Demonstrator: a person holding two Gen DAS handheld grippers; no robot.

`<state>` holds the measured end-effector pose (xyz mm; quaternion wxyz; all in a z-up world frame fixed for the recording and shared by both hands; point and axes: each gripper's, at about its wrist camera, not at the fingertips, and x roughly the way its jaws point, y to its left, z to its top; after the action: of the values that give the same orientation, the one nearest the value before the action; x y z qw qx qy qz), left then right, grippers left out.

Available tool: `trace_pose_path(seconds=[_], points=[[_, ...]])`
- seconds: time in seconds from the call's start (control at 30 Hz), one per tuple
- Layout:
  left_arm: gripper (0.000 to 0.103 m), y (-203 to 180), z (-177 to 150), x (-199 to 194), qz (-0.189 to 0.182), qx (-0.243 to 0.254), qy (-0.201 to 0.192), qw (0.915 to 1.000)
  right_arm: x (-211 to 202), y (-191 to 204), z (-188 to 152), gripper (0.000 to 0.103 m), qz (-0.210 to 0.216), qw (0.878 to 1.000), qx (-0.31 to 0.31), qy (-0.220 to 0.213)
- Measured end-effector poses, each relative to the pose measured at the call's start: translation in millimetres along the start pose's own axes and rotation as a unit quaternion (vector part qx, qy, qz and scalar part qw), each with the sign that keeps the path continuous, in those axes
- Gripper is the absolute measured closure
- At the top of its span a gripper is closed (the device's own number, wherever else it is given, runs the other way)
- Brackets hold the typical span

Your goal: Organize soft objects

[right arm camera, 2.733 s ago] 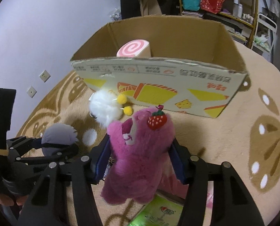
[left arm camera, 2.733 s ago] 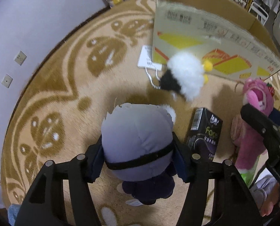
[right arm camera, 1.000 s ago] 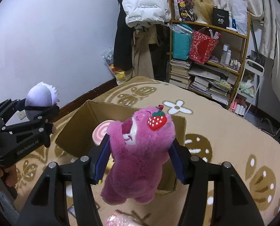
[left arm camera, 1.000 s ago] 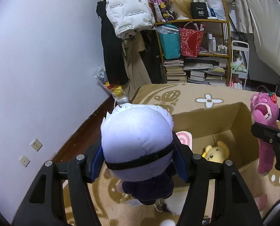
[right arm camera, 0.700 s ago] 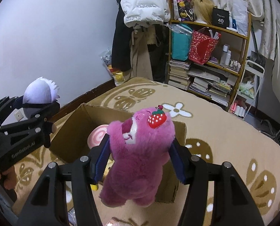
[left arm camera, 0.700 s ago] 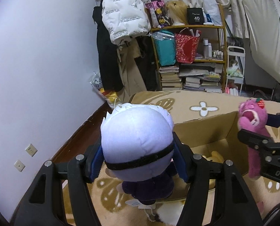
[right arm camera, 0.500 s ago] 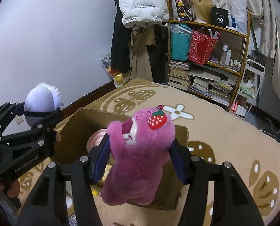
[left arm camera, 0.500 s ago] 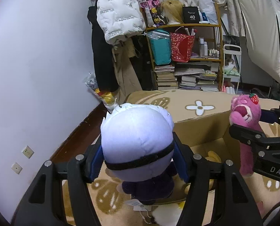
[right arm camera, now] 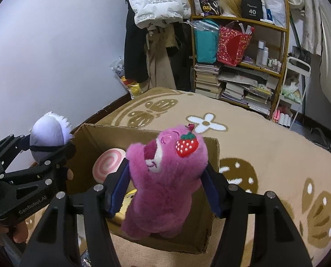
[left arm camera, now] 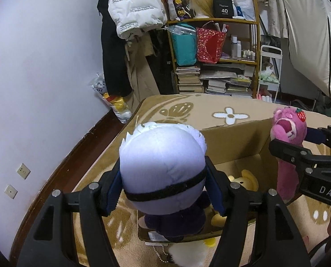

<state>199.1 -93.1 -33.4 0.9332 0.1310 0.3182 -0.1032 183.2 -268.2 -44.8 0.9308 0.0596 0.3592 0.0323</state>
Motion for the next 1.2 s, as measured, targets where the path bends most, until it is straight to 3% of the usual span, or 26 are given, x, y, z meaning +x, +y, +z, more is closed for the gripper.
trace_pose_path(seconds=[0.27,0.47,0.6,0.7,0.8,0.9,1.2], points=[[0.033,2,1,0,0.002,-0.005,0.004,1.0,-1,4,-1,0.037,0.007,1.0,-0.003,0.001],[0.017,5,1,-2,0.003,-0.011,0.005,0.9999,-1,1,-2,0.034,0.003,1.0,0.002,0.008],[0.007,6,3,-6,0.009,-0.007,0.006,0.9999,-9,-2,-3,0.021,0.0,1.0,0.016,-0.005],[0.005,7,2,-12,0.019,-0.001,0.0,0.9998,-18,-4,-5,0.01,0.0,0.999,0.033,-0.015],[0.001,10,0,-23,0.031,0.002,-0.005,0.9995,-26,-4,-4,0.009,0.003,0.999,0.034,-0.013],[0.001,15,0,-35,0.037,-0.003,-0.009,0.9993,-39,-2,-5,0.001,0.001,0.999,0.036,-0.018],[0.0,29,-8,-78,0.041,-0.02,-0.008,0.9989,-83,7,-6,0.0,-0.003,0.999,0.029,-0.036]])
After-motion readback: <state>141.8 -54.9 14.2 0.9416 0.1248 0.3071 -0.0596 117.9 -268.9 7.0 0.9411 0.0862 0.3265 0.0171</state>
